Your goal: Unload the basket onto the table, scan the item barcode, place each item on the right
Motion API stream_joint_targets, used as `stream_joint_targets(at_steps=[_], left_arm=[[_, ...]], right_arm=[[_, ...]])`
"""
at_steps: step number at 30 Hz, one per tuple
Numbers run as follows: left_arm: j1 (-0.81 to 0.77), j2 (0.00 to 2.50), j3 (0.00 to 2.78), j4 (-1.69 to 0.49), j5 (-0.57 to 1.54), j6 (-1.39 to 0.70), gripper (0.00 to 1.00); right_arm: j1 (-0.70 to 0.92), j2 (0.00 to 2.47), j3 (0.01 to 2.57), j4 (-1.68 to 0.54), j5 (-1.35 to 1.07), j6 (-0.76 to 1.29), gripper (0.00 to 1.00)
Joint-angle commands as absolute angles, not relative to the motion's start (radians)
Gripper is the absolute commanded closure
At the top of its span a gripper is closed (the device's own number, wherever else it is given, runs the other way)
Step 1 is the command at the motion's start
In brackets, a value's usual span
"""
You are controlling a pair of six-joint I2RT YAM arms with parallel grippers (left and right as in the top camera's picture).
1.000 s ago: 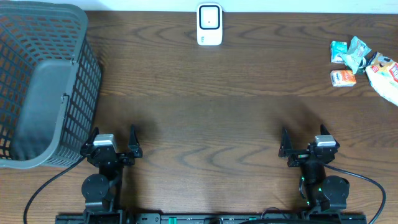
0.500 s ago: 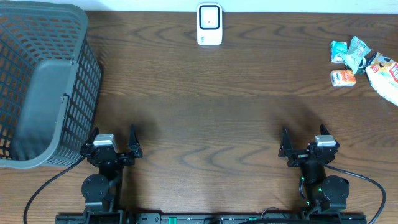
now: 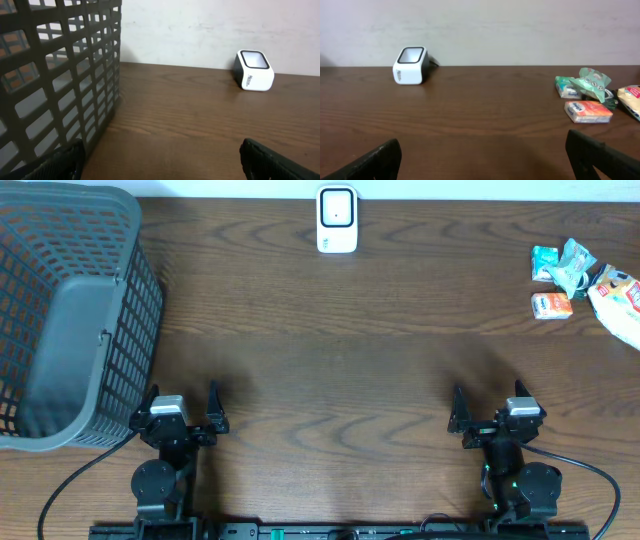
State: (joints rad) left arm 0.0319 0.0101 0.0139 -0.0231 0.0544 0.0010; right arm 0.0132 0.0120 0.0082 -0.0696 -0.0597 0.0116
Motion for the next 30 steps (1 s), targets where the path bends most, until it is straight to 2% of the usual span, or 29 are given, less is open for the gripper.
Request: stream_joint_targets(at_steps=[1,30], left_arm=[[0.028,0.004,0.004,-0.07,0.06,0.01,0.02],[0.029,0.004,0.004,-0.069,0.06,0.01,0.02]], right_arm=[[-0.006,0.006,0.006,-0.072,-0.062,0.021,0.01],[-0.007,0.006,0.006,-0.073,-0.052,0.002,0.01]])
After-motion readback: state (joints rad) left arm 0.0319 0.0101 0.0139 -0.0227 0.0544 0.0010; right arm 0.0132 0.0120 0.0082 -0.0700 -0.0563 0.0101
